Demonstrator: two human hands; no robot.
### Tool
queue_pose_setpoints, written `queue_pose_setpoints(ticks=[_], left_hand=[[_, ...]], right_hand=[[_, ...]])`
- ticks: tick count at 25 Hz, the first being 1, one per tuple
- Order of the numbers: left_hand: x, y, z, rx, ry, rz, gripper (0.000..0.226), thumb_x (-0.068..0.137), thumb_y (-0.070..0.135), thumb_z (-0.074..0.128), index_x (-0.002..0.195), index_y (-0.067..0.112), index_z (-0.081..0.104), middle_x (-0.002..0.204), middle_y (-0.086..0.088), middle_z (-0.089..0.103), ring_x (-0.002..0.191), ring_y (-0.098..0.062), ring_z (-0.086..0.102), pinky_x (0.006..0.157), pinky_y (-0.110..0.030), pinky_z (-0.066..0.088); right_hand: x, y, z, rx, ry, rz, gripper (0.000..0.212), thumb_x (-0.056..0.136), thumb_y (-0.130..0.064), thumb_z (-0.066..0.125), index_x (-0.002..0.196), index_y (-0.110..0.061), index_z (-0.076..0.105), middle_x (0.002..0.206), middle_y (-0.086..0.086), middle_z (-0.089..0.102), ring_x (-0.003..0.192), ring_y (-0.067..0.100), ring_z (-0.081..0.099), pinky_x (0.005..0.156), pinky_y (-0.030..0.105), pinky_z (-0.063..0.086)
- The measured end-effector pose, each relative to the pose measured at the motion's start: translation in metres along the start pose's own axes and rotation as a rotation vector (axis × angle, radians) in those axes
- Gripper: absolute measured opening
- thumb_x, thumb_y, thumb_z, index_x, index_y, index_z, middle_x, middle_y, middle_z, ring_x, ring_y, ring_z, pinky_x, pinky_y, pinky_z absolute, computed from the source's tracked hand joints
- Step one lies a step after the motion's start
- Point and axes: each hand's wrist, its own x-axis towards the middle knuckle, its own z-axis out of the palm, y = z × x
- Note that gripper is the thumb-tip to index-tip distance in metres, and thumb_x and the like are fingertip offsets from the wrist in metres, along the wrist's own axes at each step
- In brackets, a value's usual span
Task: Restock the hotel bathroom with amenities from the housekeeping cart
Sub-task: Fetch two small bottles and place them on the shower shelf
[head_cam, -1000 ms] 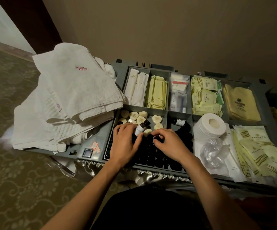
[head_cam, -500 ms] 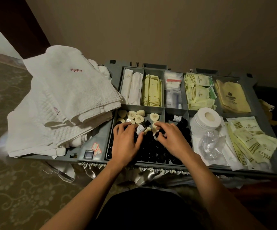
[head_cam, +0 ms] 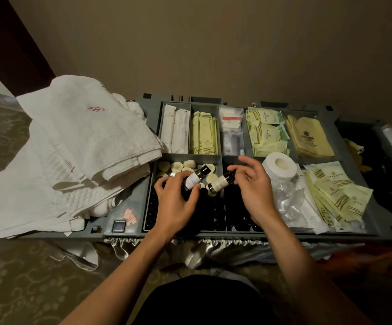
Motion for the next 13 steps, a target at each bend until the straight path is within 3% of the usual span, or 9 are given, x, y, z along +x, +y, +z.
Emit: queue_pose_setpoints(ticks=[3, 5, 7, 10, 13], left_hand=[[-0.006, 0.021, 0.006, -0.322, -0.013, -0.172, 0.025, 0.091, 0.02, 0.07, 0.112, 0.021, 0.056, 0.104, 0.008, 0.066, 0.098, -0.005, 0.06, 0.085, -0.019, 0.046], [-0.012, 0.032, 0.005, -0.47, -0.029, -0.272, 0.023, 0.092, 0.021, 0.069, 0.108, 0.021, 0.052, 0.102, 0.0, 0.067, 0.09, -0.012, 0.065, 0.082, -0.031, 0.053], [-0.019, 0.036, 0.002, -0.517, -0.061, -0.326, 0.023, 0.095, 0.024, 0.066, 0.111, 0.019, 0.049, 0.1, -0.005, 0.063, 0.08, -0.015, 0.06, 0.076, -0.036, 0.051], [-0.029, 0.042, -0.002, -0.547, 0.009, -0.368, 0.029, 0.096, 0.036, 0.059, 0.121, 0.024, 0.05, 0.097, 0.004, 0.061, 0.078, -0.003, 0.056, 0.074, -0.024, 0.046], [-0.036, 0.054, 0.0, -0.607, 0.155, -0.437, 0.024, 0.105, 0.027, 0.049, 0.126, 0.018, 0.056, 0.085, 0.01, 0.06, 0.068, 0.004, 0.054, 0.065, -0.014, 0.044]], right_hand=[[0.004, -0.001, 0.001, 0.406, 0.005, 0.22, 0.026, 0.102, -0.009, 0.053, 0.127, -0.013, 0.058, 0.098, 0.002, 0.077, 0.091, 0.014, 0.069, 0.084, 0.031, 0.055], [0.008, -0.003, 0.005, 0.71, -0.055, 0.417, 0.022, 0.102, -0.011, 0.053, 0.123, -0.009, 0.061, 0.093, 0.006, 0.073, 0.088, 0.018, 0.068, 0.083, 0.035, 0.058], [0.012, -0.006, 0.008, 0.882, -0.157, 0.563, 0.016, 0.102, -0.015, 0.053, 0.113, -0.009, 0.063, 0.091, 0.007, 0.069, 0.083, 0.017, 0.064, 0.075, 0.031, 0.058], [0.017, -0.011, 0.019, 1.004, -0.305, 0.697, 0.018, 0.103, -0.017, 0.05, 0.108, -0.007, 0.064, 0.09, 0.009, 0.067, 0.082, 0.016, 0.058, 0.074, 0.026, 0.053], [0.022, -0.019, 0.028, 0.957, -0.47, 0.745, 0.018, 0.104, -0.018, 0.048, 0.107, -0.007, 0.062, 0.089, 0.009, 0.065, 0.074, 0.013, 0.054, 0.062, 0.019, 0.05]])
